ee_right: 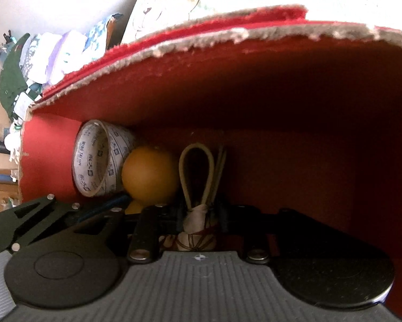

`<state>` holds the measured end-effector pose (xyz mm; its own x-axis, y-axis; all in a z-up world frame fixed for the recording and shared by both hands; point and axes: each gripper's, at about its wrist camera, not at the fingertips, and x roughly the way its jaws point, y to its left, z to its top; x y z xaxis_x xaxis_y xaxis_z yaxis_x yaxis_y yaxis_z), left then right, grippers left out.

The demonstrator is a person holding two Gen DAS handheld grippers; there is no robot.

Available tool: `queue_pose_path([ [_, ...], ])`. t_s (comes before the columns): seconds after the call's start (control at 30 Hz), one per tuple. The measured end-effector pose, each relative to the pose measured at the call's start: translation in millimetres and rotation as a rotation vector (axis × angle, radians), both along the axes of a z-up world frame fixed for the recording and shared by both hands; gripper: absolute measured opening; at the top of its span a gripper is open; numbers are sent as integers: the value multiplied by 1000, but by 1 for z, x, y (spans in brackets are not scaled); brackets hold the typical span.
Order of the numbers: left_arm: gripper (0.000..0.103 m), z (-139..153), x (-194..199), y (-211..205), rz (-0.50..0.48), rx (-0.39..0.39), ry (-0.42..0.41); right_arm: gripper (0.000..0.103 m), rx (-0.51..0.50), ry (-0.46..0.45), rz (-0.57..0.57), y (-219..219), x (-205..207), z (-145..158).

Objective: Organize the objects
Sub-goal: 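Lower the shoe into the box beside the gourd and open the right gripper, then withdraw the right gripper up out of the red box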

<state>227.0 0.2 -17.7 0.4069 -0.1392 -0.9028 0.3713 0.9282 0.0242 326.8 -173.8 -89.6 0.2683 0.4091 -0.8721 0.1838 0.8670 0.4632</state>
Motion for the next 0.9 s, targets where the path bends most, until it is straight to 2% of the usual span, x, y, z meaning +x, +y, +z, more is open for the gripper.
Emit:
queue_pose_path([
  [0.27,42,1,-5,1,-4,20,-12,34,-19,-48,8,-2,-14,19],
  [0.53,44,-2,0,-6,2,38,-19,32,-17,-49,-1,3,-21,19],
  [0.7,46,0,-1,-7,6,45,-27,25,0,-48,12,5,-16,19],
  [0.9,48,-2,2,-6,11,51,-36,23,10,-59,16,7,-18,20],
])
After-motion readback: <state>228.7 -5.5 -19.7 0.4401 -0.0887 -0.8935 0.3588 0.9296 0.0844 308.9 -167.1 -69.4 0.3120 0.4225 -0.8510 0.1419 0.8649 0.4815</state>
